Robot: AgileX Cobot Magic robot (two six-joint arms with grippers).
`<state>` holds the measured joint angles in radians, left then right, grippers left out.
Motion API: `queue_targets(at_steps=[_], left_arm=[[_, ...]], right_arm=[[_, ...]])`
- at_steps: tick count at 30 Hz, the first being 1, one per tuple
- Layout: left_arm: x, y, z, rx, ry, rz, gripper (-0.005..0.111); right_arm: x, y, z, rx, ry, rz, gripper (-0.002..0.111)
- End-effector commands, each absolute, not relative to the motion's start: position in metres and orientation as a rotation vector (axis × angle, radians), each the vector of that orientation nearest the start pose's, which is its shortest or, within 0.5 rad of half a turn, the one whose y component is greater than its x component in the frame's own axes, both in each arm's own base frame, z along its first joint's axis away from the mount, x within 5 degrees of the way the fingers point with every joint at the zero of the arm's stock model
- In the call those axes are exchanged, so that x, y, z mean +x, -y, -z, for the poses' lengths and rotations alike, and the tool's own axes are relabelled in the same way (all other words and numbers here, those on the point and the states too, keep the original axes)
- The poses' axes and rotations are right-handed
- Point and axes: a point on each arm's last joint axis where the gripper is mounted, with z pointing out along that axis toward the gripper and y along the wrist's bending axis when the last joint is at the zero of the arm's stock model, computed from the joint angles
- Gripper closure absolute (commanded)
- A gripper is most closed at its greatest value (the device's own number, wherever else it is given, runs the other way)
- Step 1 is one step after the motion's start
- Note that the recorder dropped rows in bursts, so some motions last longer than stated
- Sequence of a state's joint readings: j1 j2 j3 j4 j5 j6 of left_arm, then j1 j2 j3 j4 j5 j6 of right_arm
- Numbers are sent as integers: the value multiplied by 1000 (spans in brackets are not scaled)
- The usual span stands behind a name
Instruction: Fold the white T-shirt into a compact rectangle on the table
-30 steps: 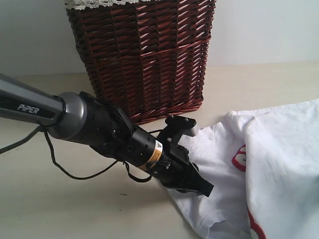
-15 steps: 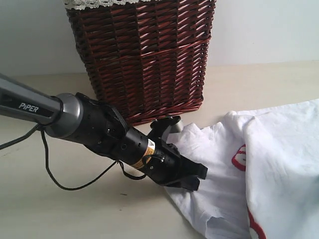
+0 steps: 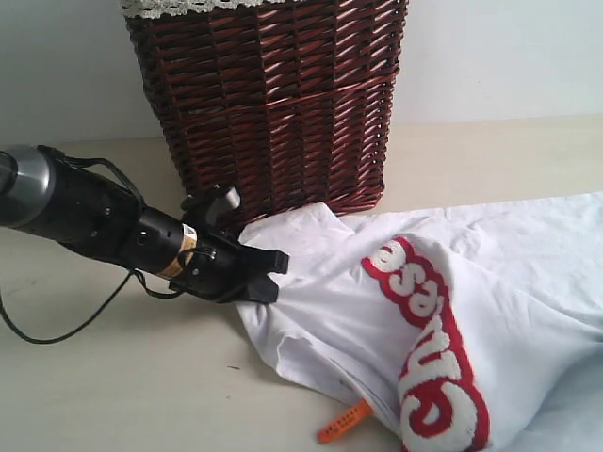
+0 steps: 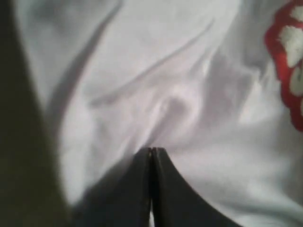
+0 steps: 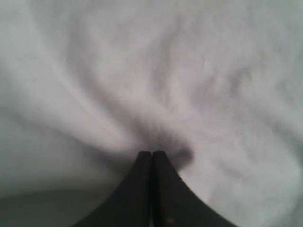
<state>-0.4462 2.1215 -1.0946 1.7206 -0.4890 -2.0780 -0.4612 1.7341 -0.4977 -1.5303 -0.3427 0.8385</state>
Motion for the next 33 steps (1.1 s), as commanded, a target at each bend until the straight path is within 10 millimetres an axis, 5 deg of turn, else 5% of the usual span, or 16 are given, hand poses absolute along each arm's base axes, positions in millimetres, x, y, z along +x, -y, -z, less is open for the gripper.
queue_targets(at_steps=[1, 6, 16, 19, 24, 28, 33], left_arm=[[351, 166, -80, 276, -2639, 741, 107], [355, 153, -93, 374, -2585, 842, 107], [290, 232, -173, 945, -2297, 1285, 107], [260, 258, -166, 1063, -2304, 1278, 107], [224, 288, -143, 1137, -2356, 1022, 107], [231, 290, -139, 1005, -2370, 792, 107], [248, 278, -130, 923, -2407, 729, 107]], right_arm=[[228, 84, -94, -411, -2599, -23, 108], [228, 84, -94, -411, -2599, -23, 108], [229, 84, -94, -407, -2593, -35, 108], [229, 84, -94, -407, -2593, -35, 108], [229, 84, -95, -404, -2591, -34, 108], [229, 84, -99, -401, -2578, -22, 108], [230, 84, -109, -403, -2541, 4, 108]])
